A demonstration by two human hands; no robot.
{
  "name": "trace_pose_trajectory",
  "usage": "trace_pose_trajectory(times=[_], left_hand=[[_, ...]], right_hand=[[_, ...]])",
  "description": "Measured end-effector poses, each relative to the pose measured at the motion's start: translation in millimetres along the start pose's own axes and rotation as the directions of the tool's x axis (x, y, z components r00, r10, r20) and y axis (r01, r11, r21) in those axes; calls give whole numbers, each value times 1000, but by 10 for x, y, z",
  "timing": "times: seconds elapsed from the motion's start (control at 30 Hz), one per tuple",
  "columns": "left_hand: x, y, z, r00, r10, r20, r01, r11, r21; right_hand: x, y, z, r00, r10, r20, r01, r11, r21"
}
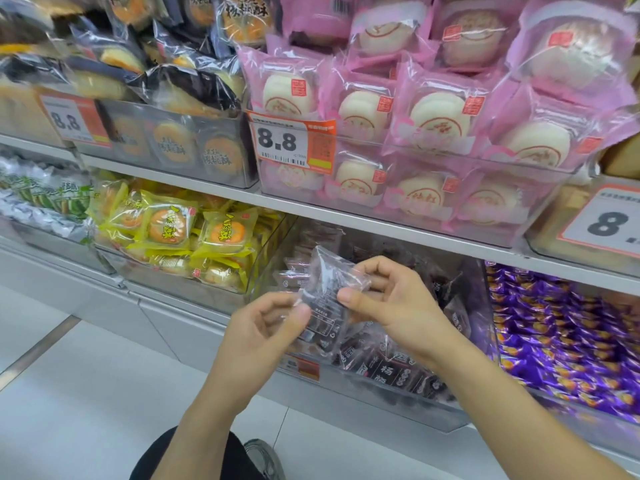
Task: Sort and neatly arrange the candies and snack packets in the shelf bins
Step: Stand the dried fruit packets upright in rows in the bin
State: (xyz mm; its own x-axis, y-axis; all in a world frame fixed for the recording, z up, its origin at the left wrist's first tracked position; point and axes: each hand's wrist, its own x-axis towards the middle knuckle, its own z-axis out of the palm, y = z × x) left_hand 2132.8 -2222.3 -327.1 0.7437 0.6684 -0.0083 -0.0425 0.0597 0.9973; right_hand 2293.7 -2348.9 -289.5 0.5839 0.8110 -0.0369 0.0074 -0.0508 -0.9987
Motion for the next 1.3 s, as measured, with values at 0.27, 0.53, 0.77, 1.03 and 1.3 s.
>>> trace_pose_trajectory(times=[0.27, 0.53, 0.77, 1.03, 1.3], left_hand=[[3, 73, -222, 919, -177, 352, 229, 967, -112], [-46, -52, -229, 968, -106, -228, 129, 988, 89], [-22, -86, -216, 948, -178, -263, 186, 983, 2], [2, -65, -217, 944, -232, -233, 210, 971, -113], [-37, -65, -187, 976, -158, -147, 142, 984, -110]], right_hand=[[159, -79, 125, 920, -30, 391, 38, 999, -14], [466, 44, -21, 964, 260, 48, -38, 314, -949], [538, 196, 213, 939, 343, 16, 10, 20, -1000], [505, 236, 38, 883, 409, 232, 187, 147, -971], [453, 274, -266, 939, 58, 340, 320, 220, -922]])
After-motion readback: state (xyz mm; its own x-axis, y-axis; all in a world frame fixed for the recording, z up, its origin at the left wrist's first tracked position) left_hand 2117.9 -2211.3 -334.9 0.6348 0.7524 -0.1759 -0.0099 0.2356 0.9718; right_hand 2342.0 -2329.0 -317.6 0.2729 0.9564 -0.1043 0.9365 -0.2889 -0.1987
